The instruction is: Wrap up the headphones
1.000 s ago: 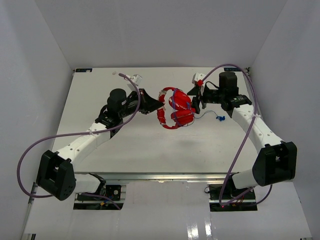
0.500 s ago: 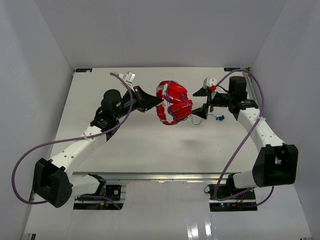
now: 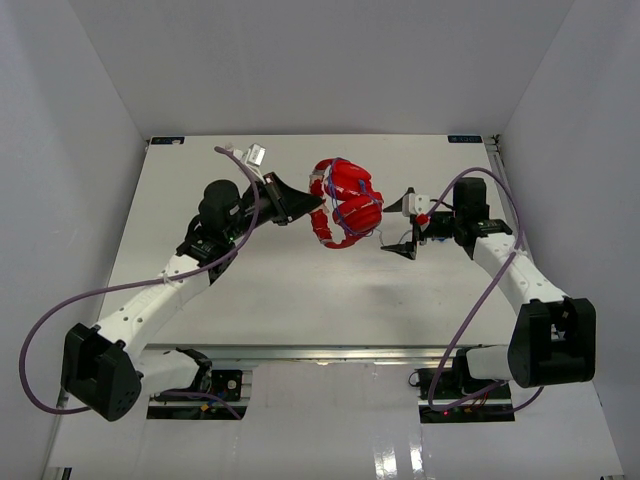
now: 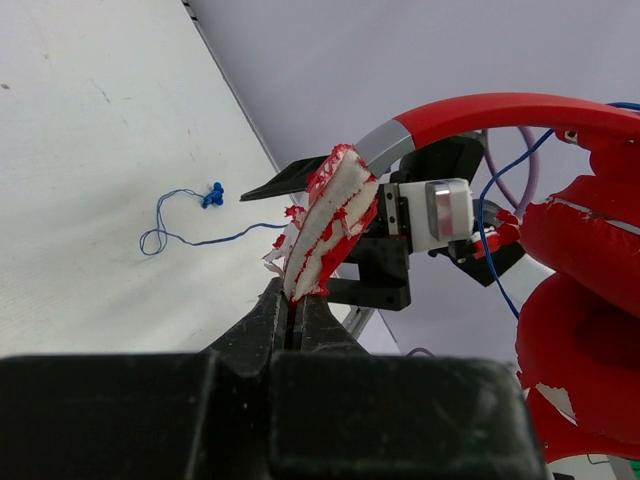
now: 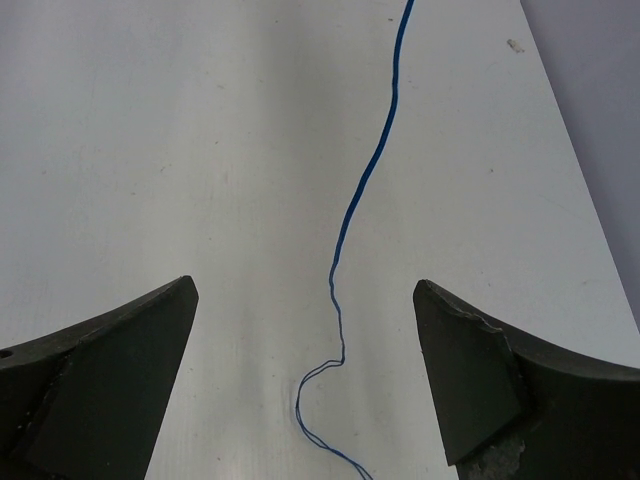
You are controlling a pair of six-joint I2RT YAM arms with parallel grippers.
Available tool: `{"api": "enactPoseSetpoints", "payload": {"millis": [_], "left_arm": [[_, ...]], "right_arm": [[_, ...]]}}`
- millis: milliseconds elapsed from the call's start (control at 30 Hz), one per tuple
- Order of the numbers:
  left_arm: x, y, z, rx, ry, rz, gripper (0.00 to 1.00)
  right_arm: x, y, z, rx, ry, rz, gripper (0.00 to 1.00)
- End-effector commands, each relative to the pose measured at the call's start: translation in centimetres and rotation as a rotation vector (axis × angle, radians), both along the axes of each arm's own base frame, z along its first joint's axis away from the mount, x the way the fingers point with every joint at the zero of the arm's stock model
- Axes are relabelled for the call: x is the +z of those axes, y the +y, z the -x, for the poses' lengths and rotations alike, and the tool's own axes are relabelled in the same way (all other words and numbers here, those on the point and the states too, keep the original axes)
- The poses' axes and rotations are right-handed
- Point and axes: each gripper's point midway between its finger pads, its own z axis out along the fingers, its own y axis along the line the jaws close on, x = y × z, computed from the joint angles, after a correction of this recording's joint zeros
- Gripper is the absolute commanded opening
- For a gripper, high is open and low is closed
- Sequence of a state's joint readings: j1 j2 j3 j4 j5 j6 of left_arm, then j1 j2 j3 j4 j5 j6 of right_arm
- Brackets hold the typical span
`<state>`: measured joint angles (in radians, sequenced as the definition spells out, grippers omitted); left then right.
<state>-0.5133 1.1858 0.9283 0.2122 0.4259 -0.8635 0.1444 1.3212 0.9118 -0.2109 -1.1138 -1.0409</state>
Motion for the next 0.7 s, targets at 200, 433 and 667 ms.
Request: {"api": "enactPoseSetpoints", "payload": {"millis": [200,433,667], "left_arm": [[7.8,1.2,2.0,0.008,-0.085,0.121,0.00],[9.6,1.7,2.5,0.023,-0.088,0.139,0.00],[11.3,1.8,2.8,0.015,-0.099,0.141,0.00]], "right_arm": [[-1.0,0.5,-1.1,-0.003,-0.134,0.030,0.95],[-2.4,1.5,-2.5,-0.021,-0.175,0.088,0.95],[-0.8,2.0,-6.7,-0.152,-0.176,0.037,0.95]]}}
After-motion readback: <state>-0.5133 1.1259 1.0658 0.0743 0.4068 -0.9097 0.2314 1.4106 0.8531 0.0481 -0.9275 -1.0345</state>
